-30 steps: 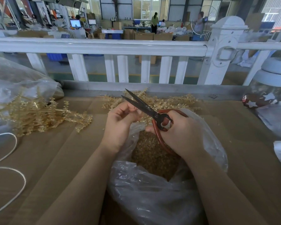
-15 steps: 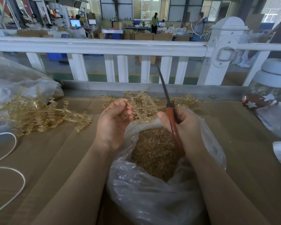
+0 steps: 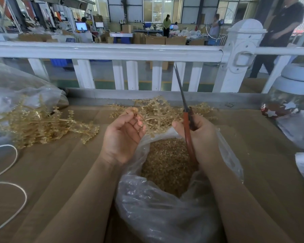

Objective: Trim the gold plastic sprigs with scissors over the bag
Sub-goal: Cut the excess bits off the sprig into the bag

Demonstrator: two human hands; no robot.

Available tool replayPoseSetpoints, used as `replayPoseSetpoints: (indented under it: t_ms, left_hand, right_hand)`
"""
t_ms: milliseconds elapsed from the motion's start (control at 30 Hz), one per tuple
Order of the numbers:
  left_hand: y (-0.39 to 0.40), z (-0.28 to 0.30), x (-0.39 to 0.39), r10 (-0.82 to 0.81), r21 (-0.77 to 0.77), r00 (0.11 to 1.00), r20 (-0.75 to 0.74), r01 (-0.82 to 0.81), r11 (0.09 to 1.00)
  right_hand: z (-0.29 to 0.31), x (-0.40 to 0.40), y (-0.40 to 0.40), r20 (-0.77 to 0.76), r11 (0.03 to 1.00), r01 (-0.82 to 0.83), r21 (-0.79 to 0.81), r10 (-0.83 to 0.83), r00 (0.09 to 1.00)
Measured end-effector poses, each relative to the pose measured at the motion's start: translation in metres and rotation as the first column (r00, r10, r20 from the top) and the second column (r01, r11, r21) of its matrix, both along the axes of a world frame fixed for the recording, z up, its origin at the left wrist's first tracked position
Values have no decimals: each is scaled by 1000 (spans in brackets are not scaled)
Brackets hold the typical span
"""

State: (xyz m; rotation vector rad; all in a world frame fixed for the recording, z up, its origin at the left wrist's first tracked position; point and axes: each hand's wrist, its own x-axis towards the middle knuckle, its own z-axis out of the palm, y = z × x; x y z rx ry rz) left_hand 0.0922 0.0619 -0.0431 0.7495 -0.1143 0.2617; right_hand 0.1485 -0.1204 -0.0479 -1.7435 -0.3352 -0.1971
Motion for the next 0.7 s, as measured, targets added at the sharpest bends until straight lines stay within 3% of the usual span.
replayPoseSetpoints:
  t_ms: [300,533,700]
  left_hand:
    - [-1,1,1,-17,131,1000,-7,18,991]
    - [-2,-1,2,-40,181,999,11,37,983]
    - [-3,-1,0,-67,246,995,-72,83,966]
  right_hand:
    - [4,-3,0,-18,992,-108,61,109,994]
    - [2,-3,3,-4,986,-168,-14,168,986]
    - [-1,0,1,-10,984,-177,25,177,984]
